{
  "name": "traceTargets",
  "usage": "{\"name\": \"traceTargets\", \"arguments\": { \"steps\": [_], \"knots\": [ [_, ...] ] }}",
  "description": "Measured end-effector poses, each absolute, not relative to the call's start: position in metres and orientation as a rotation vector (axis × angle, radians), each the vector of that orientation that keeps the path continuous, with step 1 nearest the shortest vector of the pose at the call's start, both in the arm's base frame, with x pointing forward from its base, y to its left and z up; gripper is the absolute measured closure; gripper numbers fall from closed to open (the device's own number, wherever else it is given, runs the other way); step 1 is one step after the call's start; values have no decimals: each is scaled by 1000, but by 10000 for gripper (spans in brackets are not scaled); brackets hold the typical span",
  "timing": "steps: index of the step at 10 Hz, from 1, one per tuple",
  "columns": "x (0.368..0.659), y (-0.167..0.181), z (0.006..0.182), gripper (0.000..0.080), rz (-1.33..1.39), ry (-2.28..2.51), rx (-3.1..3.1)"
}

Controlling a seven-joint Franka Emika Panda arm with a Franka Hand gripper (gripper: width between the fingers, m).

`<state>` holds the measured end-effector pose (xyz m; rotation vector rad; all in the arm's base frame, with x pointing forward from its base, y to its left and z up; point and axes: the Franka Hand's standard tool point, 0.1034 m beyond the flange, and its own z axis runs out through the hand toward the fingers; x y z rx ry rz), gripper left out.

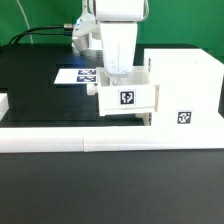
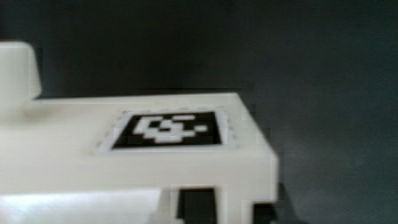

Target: Assemble drawer

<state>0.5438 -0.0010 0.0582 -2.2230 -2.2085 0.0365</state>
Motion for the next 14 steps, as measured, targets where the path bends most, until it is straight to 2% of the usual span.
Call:
{"name": "traceTargets", "arguments": {
  "steps": [14],
  "knots": [
    [543,1,56,757,38,-2218,-2209]
  ]
}}
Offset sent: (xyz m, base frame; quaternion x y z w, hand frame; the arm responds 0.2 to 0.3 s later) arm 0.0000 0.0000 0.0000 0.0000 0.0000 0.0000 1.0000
